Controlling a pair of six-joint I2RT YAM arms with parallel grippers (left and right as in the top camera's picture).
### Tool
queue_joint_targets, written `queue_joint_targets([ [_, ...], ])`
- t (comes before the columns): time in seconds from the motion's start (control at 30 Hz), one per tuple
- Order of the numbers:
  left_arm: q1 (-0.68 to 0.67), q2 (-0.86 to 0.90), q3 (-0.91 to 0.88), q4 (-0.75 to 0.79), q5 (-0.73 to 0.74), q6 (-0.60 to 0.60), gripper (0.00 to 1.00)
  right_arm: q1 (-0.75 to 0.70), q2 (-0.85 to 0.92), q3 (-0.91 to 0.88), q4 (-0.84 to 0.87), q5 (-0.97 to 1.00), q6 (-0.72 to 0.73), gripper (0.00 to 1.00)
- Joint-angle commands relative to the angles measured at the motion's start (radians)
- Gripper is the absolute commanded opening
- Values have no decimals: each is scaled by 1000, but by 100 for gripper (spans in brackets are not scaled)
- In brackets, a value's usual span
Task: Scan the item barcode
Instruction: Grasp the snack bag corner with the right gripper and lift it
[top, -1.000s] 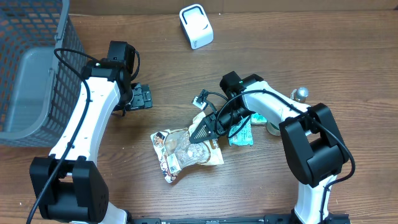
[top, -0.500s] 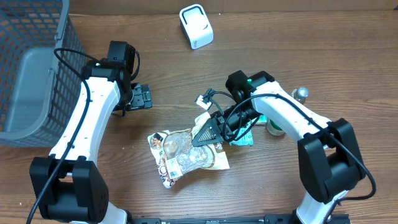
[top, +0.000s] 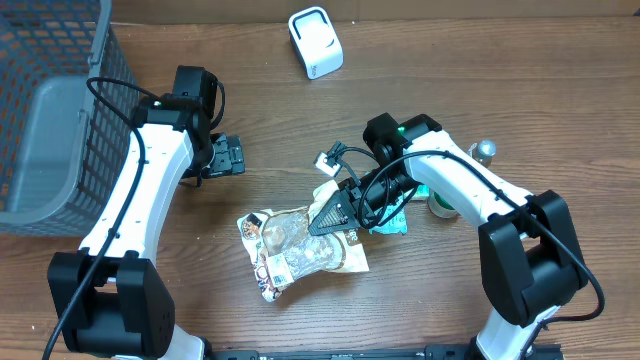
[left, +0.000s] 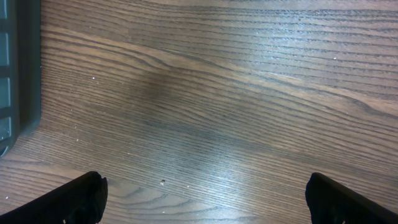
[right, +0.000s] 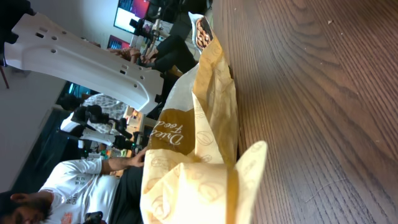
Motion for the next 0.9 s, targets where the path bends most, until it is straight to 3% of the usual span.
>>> queue_joint_targets([
  [0.0,0,2,-1,2,-13,-14,100,-9,-20,0,1,-32,-15,4],
  [0.87,0,2,-1,3,-12,-14,100,-9,-19,0,65,70,5,4],
])
